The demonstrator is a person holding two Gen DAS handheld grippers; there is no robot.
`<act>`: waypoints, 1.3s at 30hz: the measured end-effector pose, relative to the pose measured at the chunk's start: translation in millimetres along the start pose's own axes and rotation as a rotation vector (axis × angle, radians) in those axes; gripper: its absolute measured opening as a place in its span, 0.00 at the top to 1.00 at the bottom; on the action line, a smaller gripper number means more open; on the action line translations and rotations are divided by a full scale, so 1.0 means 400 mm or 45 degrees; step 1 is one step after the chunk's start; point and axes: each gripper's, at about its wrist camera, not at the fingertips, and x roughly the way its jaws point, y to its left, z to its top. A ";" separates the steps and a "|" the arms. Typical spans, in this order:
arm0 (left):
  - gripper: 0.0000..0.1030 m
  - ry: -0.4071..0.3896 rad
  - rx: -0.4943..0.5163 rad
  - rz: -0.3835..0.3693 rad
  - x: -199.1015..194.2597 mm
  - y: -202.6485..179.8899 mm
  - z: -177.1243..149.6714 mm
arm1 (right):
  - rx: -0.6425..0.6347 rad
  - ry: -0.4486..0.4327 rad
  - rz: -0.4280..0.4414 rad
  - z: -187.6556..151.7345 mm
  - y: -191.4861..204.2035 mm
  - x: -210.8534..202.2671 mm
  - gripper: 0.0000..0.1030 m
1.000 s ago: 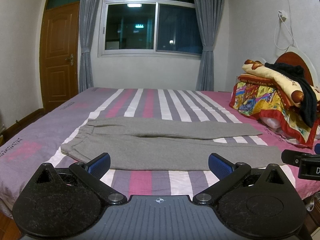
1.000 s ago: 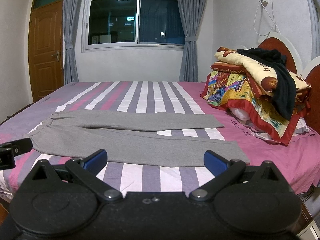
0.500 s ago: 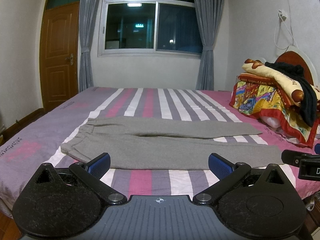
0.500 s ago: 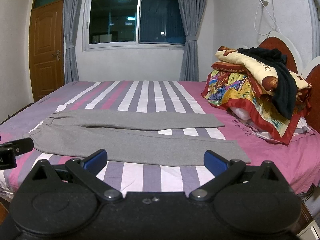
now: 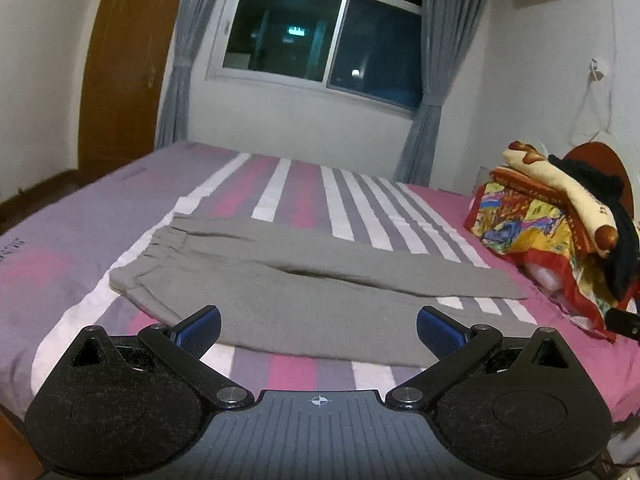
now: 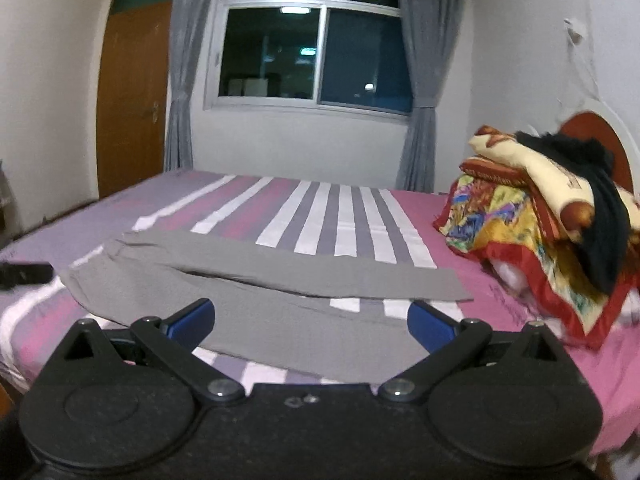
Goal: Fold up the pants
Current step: 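Reach both tools to the sweatpants cuffs and close both grippers on them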
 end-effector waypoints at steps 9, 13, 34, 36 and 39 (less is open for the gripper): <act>0.00 0.163 0.070 0.028 0.363 0.214 0.168 | -0.066 0.001 0.301 0.132 -0.041 0.288 0.24; 0.32 0.179 0.177 0.095 0.572 0.334 0.275 | -0.152 0.055 0.429 0.188 -0.009 0.534 0.38; 0.01 0.597 0.292 0.022 1.360 0.628 0.304 | -0.403 0.568 0.747 0.125 0.148 1.447 0.21; 0.09 0.610 0.280 0.023 1.385 0.636 0.309 | -0.379 0.602 0.767 0.122 0.142 1.455 0.24; 0.75 0.589 0.298 -0.027 1.394 0.596 0.329 | -0.404 0.611 0.802 0.130 0.146 1.438 0.85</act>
